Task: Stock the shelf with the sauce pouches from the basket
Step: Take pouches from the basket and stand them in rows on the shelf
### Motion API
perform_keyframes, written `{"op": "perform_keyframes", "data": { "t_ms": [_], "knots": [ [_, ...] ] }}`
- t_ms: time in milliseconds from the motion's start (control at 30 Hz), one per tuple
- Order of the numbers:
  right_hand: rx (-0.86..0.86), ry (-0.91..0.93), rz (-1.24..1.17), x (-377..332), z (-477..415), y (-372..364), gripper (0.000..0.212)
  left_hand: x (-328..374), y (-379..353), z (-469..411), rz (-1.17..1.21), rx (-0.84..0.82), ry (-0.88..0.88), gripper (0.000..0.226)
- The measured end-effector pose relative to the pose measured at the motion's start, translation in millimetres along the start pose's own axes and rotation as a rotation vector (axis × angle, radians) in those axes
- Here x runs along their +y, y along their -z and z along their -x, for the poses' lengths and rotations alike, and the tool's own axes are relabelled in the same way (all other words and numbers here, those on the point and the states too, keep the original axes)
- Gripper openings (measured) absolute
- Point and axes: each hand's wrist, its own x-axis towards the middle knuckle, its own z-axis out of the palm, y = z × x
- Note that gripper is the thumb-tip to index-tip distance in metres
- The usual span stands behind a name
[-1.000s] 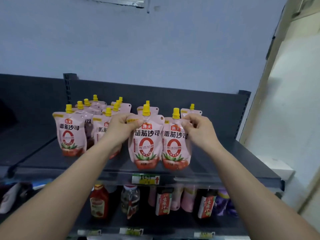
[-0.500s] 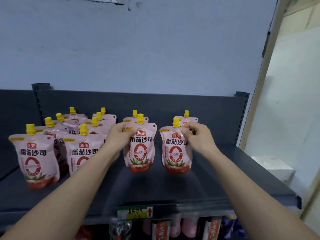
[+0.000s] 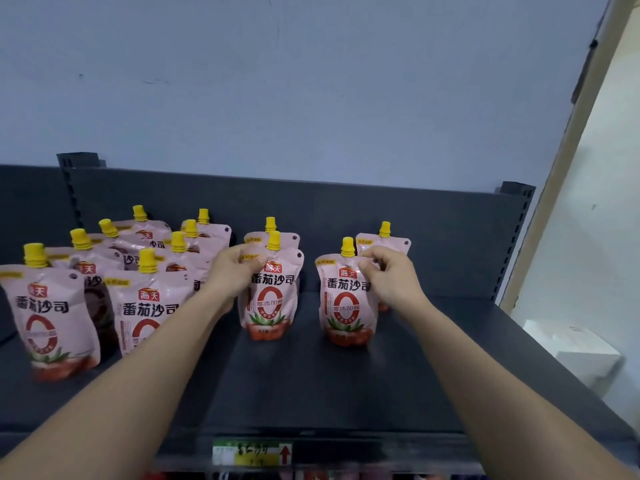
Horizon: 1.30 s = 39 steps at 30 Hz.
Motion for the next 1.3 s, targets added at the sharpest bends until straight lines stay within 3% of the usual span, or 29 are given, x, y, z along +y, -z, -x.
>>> {"op": "perform_keyframes", "data": {
  "t_ms": [167,300,500,767,1300],
  "knots": [
    [-0.003,-0.048,-0.022,8.8,-13.1,-5.0,0.015,-1.0,2.5,-8.3,-0.145,0.025,0.005,0.021],
    [-0.008,-0.065,-0.025,13.2,-18.6,-4.8,0.017,12.3,-0.9,-6.8,-0.377,-0.021,-0.099,0.028],
    [0.003,-0.064,-0.040,16.3,-21.8,-4.4,0.018,25.1,-4.2,-11.1,-0.760,0.031,-0.226,0.017],
    [-0.004,-0.047,-0.047,19.7,-23.8,-3.3,0.015,22.3,-12.5,-24.0,-0.812,0.099,-0.263,0.006],
    [-0.002,-0.024,-0.087,25.7,-24.8,-3.1,0.014,24.2,-13.7,-26.9,-0.903,0.103,-0.283,0.025]
  ]
}}
